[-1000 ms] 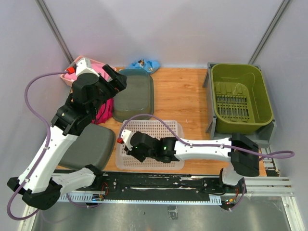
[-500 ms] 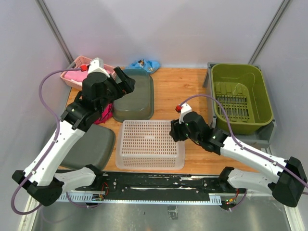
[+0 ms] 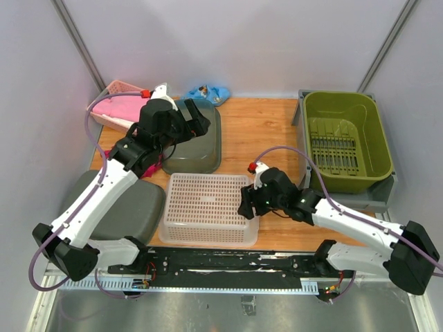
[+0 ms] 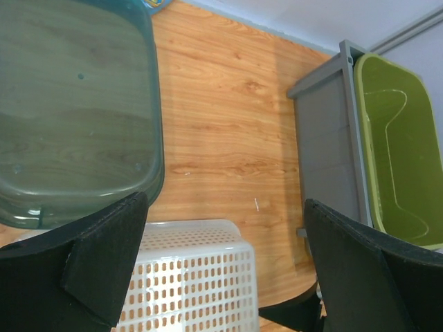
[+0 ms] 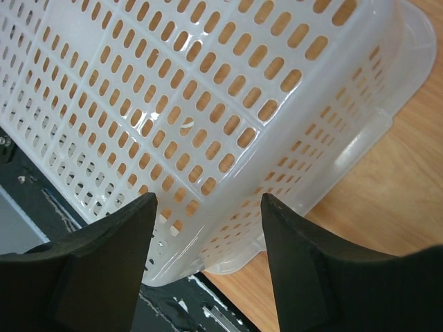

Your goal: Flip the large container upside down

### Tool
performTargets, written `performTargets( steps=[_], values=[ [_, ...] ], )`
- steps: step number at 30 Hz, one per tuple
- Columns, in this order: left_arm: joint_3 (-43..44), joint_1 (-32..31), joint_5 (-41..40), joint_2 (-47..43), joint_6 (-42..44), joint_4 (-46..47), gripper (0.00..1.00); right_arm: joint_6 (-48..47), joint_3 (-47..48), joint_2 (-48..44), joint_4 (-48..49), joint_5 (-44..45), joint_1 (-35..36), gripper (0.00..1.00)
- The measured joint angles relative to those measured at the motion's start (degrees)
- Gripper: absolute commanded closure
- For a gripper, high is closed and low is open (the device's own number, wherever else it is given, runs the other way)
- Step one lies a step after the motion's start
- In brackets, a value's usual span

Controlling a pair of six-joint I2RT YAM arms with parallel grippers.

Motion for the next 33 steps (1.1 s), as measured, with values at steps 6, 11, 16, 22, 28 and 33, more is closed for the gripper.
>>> performTargets(
  steps=[6,11,16,22,28,33],
  values=[
    [-0.09,0.00,0.96,0.57,0.52,0.46,0.01,-0.96,4.61,2.82,-2.54,-1.49,-0.07,0.32],
    [-0.22,-0.13,1.40,0.68,1.46,0.66,0.01,-5.03,9.42,-3.41,-9.86,9.22,-3.19,0.22],
    [0.52,-3.48,0.28,3.45,3.26,0.83,0.01,-8.48,19.39,-8.00,-15.06,21.35,-16.41,0.25],
    [2.80,-10.34,0.66,11.17,6.08,1.29,0.01,-8.87,30.29,-0.52,-18.12,24.63,-34.49,0.26],
    [2.80,-13.70,2.99,17.14,7.48,1.14,0.01,-10.91,37.73,14.01,-20.85,20.37,-40.41,0.36],
    [2.80,-14.38,4.15,17.73,7.76,1.07,0.01,-12.02,39.95,20.24,-21.81,15.54,-42.88,0.54]
  ],
)
